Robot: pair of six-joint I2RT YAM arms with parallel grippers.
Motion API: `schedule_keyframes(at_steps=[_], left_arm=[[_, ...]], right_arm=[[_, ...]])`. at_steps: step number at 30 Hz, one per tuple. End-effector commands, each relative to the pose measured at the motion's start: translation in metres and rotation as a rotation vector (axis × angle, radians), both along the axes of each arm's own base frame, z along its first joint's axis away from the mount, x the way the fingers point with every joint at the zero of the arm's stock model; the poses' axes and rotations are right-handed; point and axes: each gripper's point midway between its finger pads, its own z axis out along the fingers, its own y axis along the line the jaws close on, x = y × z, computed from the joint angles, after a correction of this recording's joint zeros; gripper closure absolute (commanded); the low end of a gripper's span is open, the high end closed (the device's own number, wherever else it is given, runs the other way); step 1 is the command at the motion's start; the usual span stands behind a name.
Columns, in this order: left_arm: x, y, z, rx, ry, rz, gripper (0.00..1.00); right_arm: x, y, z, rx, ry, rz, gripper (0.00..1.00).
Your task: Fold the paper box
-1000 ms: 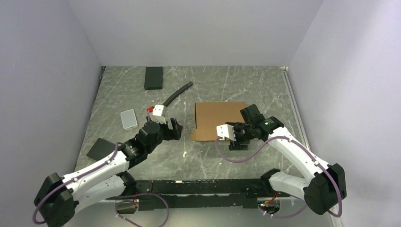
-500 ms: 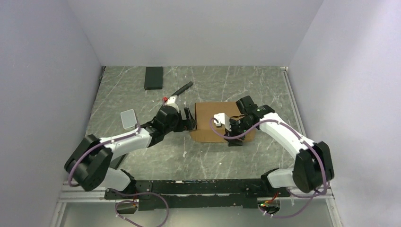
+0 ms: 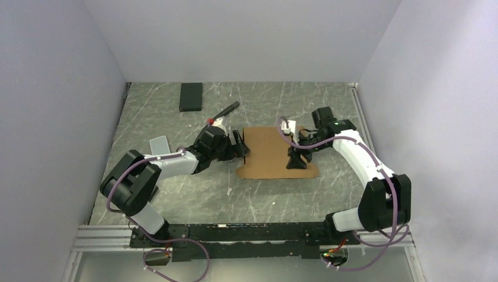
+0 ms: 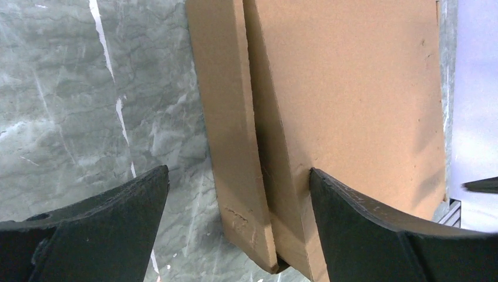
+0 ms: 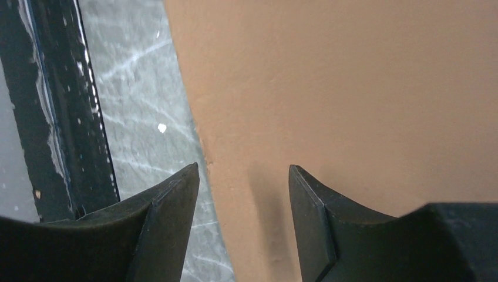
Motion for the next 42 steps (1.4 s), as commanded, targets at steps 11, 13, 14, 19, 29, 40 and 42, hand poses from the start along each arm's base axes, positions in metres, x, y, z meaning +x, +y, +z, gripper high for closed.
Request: schedule_keyframes(at_steps=[11,13,14,19,29,40,42], left_arm=[[-0.019,0.028,-0.056,0.134,0.188,-0.007,0.21],[-0.016,0.03,-0.051,0.112,0.199,-0.016,0.2],[-0.016,0.028,-0.046,0.081,0.205,-0.038,0.19],[-0.014,0.018,-0.004,-0.05,0.121,-0.121,0.18],[-0.016,0.025,0.018,-0.119,0.123,-0.123,0.23],[-0.02,0.023,0.04,-0.163,0.077,-0.185,0.11],[-0.02,0.025,0.033,-0.152,0.099,-0.175,0.08]], right_arm=[[0.055,-0.022,0.003,0.123,0.049,-0.391,0.51],[0.054,-0.023,-0.002,0.112,0.072,-0.391,0.53],[0.053,-0.022,-0.002,0.117,0.082,-0.38,0.54],[0.047,-0.013,0.011,0.174,0.082,-0.336,0.53],[0.055,-0.022,0.013,0.193,0.084,-0.424,0.5],[0.094,-0.075,-0.003,0.247,0.245,-0.929,0.23],[0.091,-0.073,-0.012,0.246,0.319,-0.94,0.22]])
